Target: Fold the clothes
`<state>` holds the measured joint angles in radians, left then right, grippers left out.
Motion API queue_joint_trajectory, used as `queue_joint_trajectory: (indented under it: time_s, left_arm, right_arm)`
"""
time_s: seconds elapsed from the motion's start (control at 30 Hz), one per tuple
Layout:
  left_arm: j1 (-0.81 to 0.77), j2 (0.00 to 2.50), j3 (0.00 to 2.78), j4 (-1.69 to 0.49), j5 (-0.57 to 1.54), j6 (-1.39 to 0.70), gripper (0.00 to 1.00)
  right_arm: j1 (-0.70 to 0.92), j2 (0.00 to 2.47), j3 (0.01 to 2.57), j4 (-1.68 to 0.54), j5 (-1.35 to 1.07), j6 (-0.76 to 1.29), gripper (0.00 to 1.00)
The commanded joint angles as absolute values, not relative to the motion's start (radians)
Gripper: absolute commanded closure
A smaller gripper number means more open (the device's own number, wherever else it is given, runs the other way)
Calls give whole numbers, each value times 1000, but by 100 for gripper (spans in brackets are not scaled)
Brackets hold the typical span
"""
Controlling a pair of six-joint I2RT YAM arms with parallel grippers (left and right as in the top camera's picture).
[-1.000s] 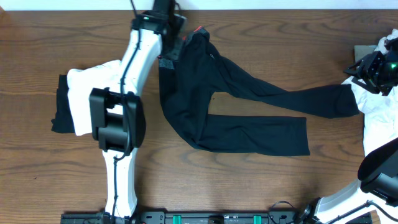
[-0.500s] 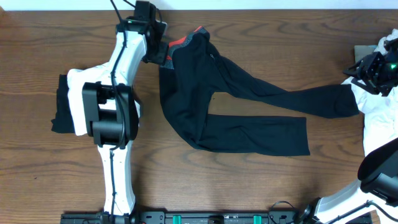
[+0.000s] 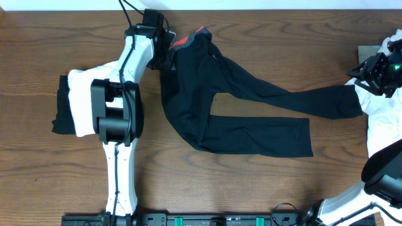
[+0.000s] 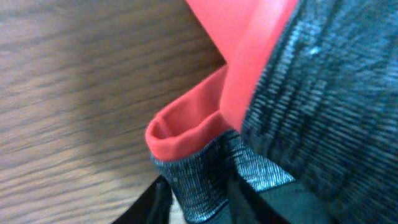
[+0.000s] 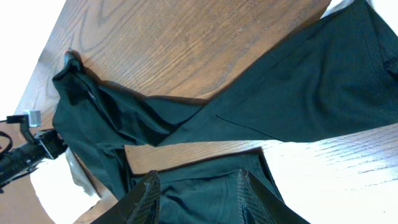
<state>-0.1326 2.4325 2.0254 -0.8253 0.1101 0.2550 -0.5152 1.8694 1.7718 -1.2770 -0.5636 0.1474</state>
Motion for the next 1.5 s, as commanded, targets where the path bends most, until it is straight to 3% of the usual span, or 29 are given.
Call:
queue_joint_trajectory:
  time_s: [0.0, 0.07, 0.13, 0.4, 0.67, 0.8, 1.23, 1.47]
  left_arm:
    - [-130, 2465, 2016, -829, 116, 262, 76]
    - [-130, 2466, 2016, -830, 116, 262, 88]
    - [-129, 2456, 2016, -837, 105, 262, 94]
    - [-110, 2308, 2052, -982, -87, 223, 94]
    - [-60, 2133, 2052, -1139, -110, 162, 94]
    - [-46, 2083, 2052, -1216, -110, 129, 94]
    - [-44, 1997, 2052, -1298, -133, 15, 94]
    - [-44, 1964, 2052, -1295, -133, -22, 94]
  right_arm:
    - [-504, 1853, 1779, -1280, -565, 138, 61]
    - [-504, 1853, 1779, -1280, -565, 138, 61]
    - [-504, 1853, 1779, -1281, -565, 138, 61]
    - [-504, 1853, 1779, -1290, -535, 137, 59]
    - [-500, 1853, 1728, -1361, -367, 137, 54]
    - [-500, 1853, 1608, -1345, -355, 136, 50]
    - [-477, 1853, 1159, -1179, -365, 99, 51]
    - [-385, 1853, 931, -939, -461, 125, 50]
